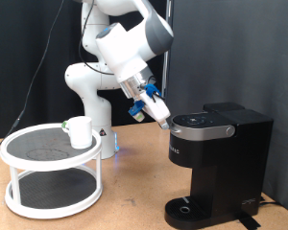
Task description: Make a cup of coffee with the keurig machine
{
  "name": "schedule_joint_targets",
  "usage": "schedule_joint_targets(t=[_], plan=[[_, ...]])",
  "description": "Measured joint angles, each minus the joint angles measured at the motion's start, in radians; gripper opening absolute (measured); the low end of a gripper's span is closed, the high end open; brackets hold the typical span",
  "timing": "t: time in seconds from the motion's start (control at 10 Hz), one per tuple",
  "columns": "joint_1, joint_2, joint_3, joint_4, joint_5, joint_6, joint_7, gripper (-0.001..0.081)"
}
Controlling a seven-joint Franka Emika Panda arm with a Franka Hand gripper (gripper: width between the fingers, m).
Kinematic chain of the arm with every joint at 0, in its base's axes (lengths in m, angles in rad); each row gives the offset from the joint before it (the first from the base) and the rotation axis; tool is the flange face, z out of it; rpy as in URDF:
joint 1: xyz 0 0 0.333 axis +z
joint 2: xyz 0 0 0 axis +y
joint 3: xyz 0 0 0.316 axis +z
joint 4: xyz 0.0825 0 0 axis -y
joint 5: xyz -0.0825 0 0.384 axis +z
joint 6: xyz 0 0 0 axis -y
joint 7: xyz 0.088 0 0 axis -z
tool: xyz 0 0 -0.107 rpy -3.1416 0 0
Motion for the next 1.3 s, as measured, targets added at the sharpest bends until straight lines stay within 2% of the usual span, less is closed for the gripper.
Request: schedule_joint_targets(t=[0.3,0.6,1.0,1.2,1.3], plan=[[0.0,-0.044,-0.001,-0.055,0.017,-0.003,-0.028,0.0],[0.0,-0.089,-0.015,-0.081,0.071,-0.065,-0.066,0.0],[0.01,-0.132,-0.014,-0.059,0.196,-0.087,-0.021,0.0],[0.01,-0.134,0.001,-0.031,0.207,-0.086,0.035,0.0],[0.009,-0.133,0.001,-0.033,0.206,-0.086,0.029,0.0]])
